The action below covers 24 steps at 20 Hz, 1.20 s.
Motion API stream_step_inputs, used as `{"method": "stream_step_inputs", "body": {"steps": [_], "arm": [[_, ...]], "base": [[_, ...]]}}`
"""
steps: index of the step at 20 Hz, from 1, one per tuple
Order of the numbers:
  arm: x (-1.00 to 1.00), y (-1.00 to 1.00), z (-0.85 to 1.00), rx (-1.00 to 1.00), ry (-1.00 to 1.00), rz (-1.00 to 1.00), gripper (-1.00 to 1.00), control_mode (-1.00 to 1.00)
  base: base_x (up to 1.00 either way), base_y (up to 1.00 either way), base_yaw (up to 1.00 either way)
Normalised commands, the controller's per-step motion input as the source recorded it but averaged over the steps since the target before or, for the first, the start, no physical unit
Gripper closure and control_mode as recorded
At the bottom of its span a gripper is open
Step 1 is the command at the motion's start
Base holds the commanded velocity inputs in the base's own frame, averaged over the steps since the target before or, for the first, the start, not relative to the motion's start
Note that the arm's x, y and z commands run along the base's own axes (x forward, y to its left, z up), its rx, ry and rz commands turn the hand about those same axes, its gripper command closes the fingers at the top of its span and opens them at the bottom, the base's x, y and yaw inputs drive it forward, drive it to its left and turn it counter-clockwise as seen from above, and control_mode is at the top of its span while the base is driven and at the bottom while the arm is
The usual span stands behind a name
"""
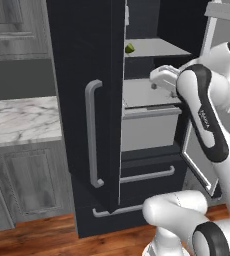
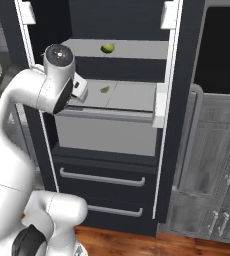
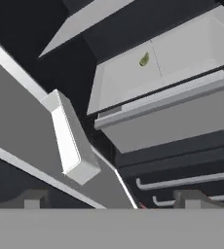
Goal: Take the lemon wedge from the fridge and place it on the plate with fish on the dining counter.
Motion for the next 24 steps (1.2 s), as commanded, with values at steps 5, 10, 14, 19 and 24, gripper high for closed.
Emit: {"method": "stream_step_inputs", "body": {"steps": [5, 10, 14, 19, 24], "arm": [[0.81, 0.29, -0.16, 0.08, 0.04, 0.21, -1.00, -1.00], [0.47, 0.57, -0.11, 0.01, 0.02, 0.18, -1.00, -1.00], [0.34, 0.52, -0.16, 0.02, 0.01, 0.20, -1.00, -1.00], [0.21, 0.52, -0.19, 0.03, 0.00, 0.21, -1.00, -1.00], [0.08, 0.77, -0.09, 0.00, 0.00, 0.21, -1.00, -1.00]], "base": [[0.00, 0.00, 0.00], [0.00, 0.00, 0.00], [0.00, 0.00, 0.00], [0.00, 0.00, 0.00], [0.00, 0.00, 0.00]]}}
